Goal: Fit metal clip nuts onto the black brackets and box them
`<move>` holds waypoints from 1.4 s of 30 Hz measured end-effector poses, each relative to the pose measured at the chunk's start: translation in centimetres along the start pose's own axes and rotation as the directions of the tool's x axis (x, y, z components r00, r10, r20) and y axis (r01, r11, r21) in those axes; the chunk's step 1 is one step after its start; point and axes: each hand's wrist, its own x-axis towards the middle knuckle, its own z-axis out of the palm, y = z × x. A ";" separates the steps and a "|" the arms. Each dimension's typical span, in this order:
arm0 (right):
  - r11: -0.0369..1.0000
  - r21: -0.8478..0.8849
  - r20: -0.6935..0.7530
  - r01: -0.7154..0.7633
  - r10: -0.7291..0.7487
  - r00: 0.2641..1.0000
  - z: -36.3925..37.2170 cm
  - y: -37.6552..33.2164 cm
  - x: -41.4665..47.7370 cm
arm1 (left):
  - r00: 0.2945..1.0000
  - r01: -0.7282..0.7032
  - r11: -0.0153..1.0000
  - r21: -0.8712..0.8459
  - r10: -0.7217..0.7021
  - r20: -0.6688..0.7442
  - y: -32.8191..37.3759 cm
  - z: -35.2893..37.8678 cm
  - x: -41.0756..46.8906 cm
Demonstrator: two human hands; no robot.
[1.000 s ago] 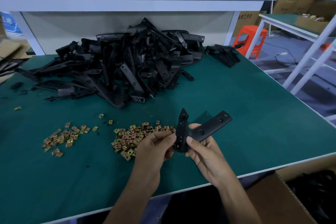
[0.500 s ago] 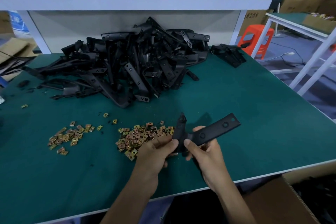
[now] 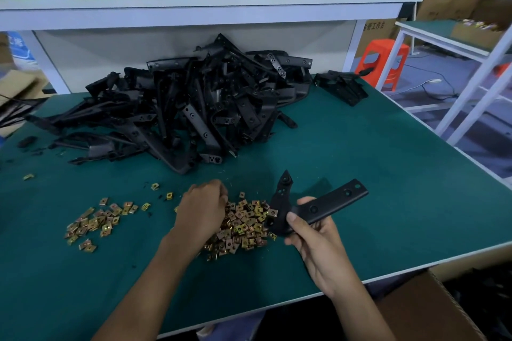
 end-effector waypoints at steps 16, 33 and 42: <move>0.999 0.023 -0.007 -0.035 0.035 0.999 -0.4 0.0 0.1 | 0.986 0.144 0.587 -0.797 -0.154 0.065 -1.0 -0.4 -2.9; 0.999 0.010 0.015 -0.047 0.047 0.999 -0.6 0.0 0.0 | 0.990 0.044 0.727 -0.685 -0.126 -0.070 -0.9 -0.9 -3.3; 0.998 0.011 0.113 -0.065 0.063 0.992 -0.6 -0.2 -0.3 | 0.959 0.281 0.218 -0.935 -0.096 0.265 5.3 0.3 -4.3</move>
